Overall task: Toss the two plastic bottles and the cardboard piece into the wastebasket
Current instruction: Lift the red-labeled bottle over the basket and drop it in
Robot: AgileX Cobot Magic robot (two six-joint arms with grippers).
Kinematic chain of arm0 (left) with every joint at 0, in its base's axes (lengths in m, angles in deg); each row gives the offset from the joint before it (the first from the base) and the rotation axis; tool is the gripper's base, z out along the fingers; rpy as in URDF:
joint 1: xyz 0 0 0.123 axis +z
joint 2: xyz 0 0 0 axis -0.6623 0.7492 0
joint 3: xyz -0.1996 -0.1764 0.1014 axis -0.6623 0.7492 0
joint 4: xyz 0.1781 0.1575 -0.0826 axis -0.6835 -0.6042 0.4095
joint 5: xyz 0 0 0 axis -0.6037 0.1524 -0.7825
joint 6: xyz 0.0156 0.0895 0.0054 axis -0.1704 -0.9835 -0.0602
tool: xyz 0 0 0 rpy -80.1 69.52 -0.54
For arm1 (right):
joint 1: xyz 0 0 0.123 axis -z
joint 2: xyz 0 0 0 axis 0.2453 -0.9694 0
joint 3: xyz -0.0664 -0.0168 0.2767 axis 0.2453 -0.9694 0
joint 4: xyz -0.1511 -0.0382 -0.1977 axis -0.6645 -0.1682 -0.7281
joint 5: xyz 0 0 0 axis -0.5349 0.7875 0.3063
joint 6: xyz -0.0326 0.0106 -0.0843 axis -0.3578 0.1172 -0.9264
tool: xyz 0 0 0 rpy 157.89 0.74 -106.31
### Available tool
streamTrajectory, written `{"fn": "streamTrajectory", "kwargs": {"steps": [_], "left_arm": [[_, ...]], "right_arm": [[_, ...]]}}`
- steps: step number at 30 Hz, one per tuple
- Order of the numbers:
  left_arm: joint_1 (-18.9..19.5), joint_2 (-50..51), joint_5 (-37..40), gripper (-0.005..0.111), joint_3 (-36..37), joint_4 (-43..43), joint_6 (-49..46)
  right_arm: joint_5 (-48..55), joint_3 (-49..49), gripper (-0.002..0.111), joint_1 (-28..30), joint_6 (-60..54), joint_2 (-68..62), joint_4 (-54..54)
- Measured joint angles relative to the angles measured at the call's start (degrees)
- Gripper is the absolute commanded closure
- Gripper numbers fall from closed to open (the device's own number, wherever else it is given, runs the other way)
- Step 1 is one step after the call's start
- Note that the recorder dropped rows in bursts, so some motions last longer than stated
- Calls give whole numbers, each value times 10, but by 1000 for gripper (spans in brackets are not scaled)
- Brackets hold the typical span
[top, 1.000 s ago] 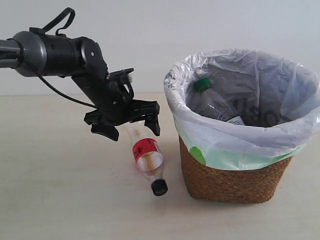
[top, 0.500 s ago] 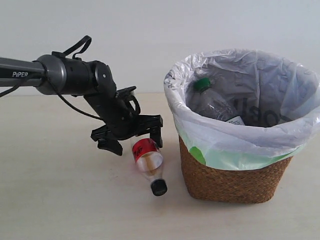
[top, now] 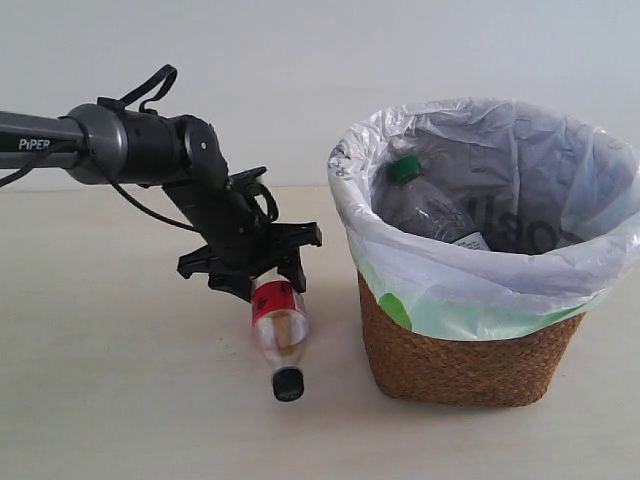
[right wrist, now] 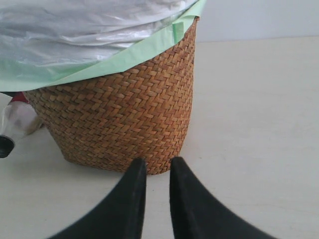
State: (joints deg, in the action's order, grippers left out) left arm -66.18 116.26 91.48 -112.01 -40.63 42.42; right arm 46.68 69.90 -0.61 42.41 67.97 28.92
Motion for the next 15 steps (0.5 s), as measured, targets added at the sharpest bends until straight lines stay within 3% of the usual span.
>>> {"fn": "streamTrajectory", "kwargs": {"steps": [9, 15], "left_arm": [[47, -33, 131, 103, 7, -63, -12], [68, -132, 138, 103, 69, -85, -11]], "right_arm": [[0, 0, 95, 0, 0, 0, 0], [0, 0, 95, 0, 0, 0, 0]]}}
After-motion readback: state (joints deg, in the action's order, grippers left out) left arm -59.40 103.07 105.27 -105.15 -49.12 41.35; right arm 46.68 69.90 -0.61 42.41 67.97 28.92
